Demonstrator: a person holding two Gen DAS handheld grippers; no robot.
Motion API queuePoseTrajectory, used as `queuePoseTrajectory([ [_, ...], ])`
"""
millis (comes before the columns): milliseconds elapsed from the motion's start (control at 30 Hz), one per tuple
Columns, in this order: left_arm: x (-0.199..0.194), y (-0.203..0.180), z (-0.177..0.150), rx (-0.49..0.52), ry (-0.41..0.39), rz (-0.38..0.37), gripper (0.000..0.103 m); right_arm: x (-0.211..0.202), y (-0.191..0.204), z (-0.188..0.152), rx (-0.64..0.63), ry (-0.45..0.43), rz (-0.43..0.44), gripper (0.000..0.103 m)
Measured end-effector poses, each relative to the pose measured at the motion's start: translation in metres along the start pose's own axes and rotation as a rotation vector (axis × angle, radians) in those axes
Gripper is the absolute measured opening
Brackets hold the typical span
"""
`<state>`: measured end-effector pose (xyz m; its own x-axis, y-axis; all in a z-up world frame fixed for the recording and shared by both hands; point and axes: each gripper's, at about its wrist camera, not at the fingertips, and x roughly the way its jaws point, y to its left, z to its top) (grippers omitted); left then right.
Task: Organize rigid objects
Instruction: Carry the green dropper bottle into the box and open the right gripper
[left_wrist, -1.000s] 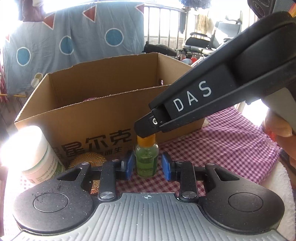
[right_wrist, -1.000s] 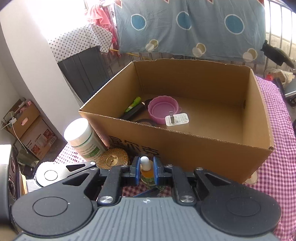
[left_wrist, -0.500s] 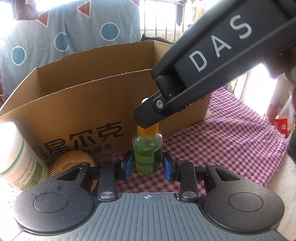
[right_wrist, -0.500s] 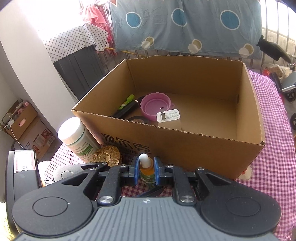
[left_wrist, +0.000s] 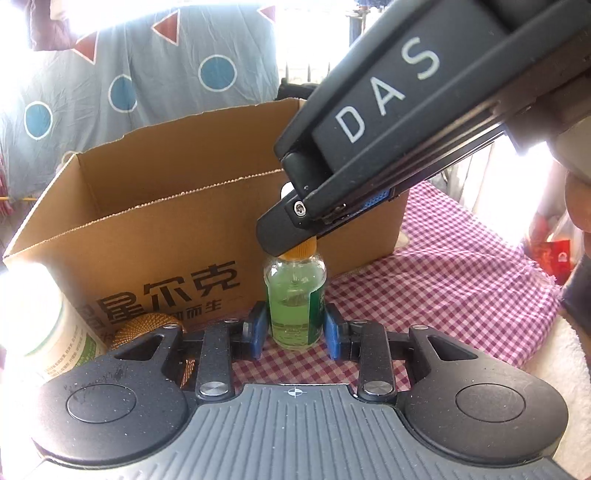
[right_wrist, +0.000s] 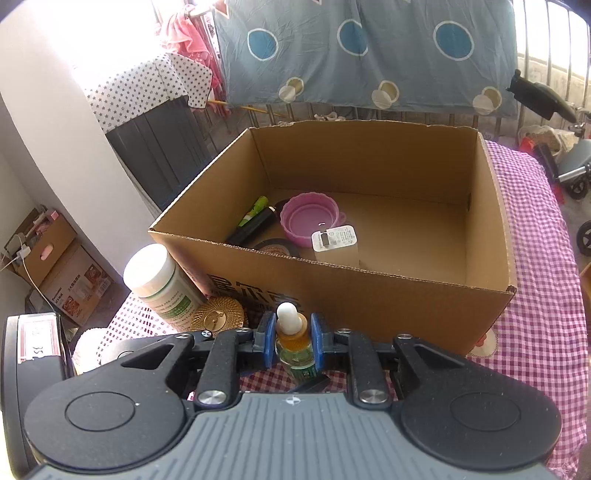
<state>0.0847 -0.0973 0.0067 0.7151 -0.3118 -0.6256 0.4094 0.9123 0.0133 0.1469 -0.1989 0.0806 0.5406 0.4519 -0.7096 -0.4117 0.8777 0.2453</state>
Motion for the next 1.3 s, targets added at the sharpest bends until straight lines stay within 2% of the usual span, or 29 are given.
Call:
queuePoseTrajectory([
  [167, -0.04, 0.004, 0.034, 0.016, -0.097, 0.059, 0.031, -0.042, 0.013, 0.028, -0.063, -0.116, 0.047, 0.022],
  [333, -0.049, 0.023, 0.08, -0.023, -0.128, 0.076, 0.031, -0.056, 0.014, 0.074, -0.119, -0.176, 0.091, 0.022],
  [433, -0.032, 0.036, 0.105, -0.061, -0.089, 0.066, 0.031, -0.043, 0.004, 0.104, -0.115, -0.162, 0.104, 0.022],
  [567, 0.006, 0.053, 0.128, -0.125, 0.002, 0.036, 0.031, -0.001, -0.021, 0.142, -0.06, -0.086, 0.114, 0.022],
  [767, 0.067, 0.073, 0.148, -0.21, 0.152, 0.006, 0.031, 0.059, -0.058, 0.171, -0.008, 0.005, 0.102, 0.022],
  [867, 0.093, 0.083, 0.151, -0.266, 0.202, -0.001, 0.032, 0.084, -0.073, 0.178, 0.009, 0.028, 0.093, 0.022],
  [967, 0.111, 0.088, 0.151, -0.279, 0.242, 0.017, 0.032, 0.104, -0.088, 0.181, 0.036, 0.049, 0.095, 0.022],
  [1133, 0.127, 0.098, 0.15, -0.328, 0.297, 0.015, 0.034, 0.131, -0.102, 0.177, 0.064, 0.074, 0.081, 0.022],
  [1200, 0.125, 0.098, 0.148, -0.338, 0.304, 0.01, 0.037, 0.142, -0.103, 0.173, 0.055, 0.09, 0.067, 0.022],
  [1267, 0.126, 0.101, 0.149, -0.355, 0.308, 0.01, 0.046, 0.15, -0.102, 0.166, 0.054, 0.106, 0.047, 0.022],
  [1300, 0.125, 0.102, 0.148, -0.36, 0.307, 0.013, 0.047, 0.153, -0.102, 0.163, 0.065, 0.109, 0.059, 0.023],
])
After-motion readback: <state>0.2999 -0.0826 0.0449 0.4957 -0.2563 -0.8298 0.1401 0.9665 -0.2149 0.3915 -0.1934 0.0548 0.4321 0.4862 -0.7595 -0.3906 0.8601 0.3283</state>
